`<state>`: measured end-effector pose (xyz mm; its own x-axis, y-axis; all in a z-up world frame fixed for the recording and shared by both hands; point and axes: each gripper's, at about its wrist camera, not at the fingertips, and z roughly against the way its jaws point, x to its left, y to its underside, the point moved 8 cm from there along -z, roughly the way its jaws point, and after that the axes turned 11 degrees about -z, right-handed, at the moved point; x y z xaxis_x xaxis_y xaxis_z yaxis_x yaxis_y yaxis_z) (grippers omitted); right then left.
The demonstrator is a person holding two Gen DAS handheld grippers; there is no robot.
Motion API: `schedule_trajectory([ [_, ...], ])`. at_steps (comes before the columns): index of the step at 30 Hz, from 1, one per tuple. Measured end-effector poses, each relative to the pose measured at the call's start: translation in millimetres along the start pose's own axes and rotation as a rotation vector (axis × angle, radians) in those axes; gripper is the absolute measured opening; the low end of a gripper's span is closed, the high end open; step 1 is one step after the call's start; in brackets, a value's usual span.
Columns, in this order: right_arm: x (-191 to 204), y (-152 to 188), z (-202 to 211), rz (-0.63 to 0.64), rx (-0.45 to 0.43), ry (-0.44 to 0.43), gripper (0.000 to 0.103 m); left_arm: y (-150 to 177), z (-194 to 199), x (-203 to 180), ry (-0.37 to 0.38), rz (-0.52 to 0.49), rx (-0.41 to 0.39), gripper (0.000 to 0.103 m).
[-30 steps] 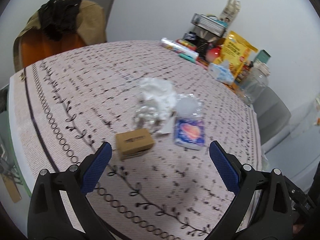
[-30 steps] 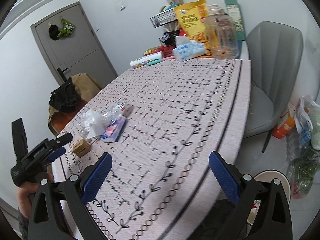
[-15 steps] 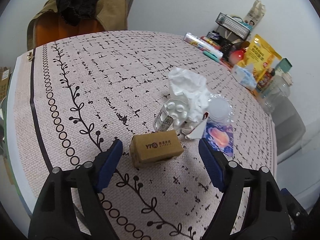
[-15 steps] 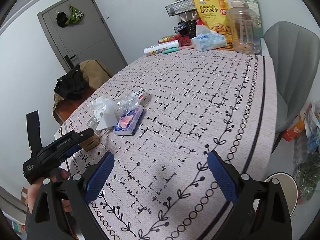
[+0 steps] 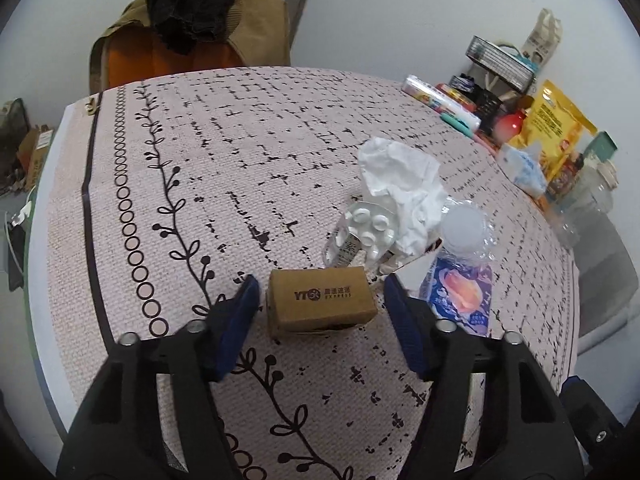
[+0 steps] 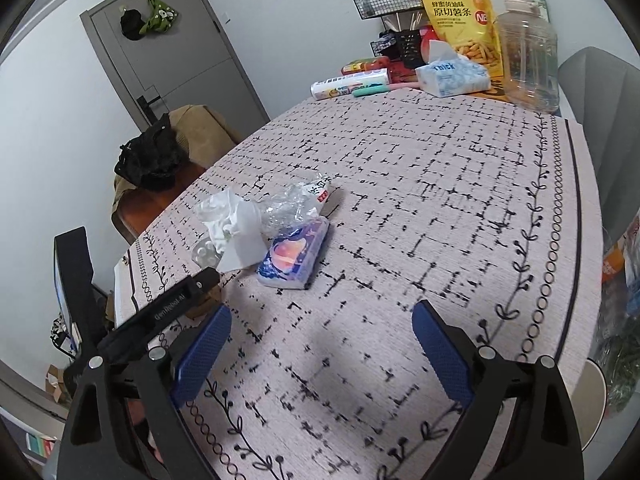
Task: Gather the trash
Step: 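Move both tools back over the table toward the cardboard box, then grasp the small brown cardboard box with the left gripper while the right gripper grasps the blue-pink tissue packet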
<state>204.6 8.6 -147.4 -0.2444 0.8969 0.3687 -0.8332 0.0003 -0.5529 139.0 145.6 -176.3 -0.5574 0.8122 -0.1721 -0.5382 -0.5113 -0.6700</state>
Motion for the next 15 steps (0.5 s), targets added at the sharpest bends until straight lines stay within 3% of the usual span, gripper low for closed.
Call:
schedule_trajectory([
  [15, 31.4, -0.1, -53.1, 0.088, 0.076, 0.075, 0.089, -12.9, 26.5, 41.4, 0.065, 0.095, -0.070, 0.052],
])
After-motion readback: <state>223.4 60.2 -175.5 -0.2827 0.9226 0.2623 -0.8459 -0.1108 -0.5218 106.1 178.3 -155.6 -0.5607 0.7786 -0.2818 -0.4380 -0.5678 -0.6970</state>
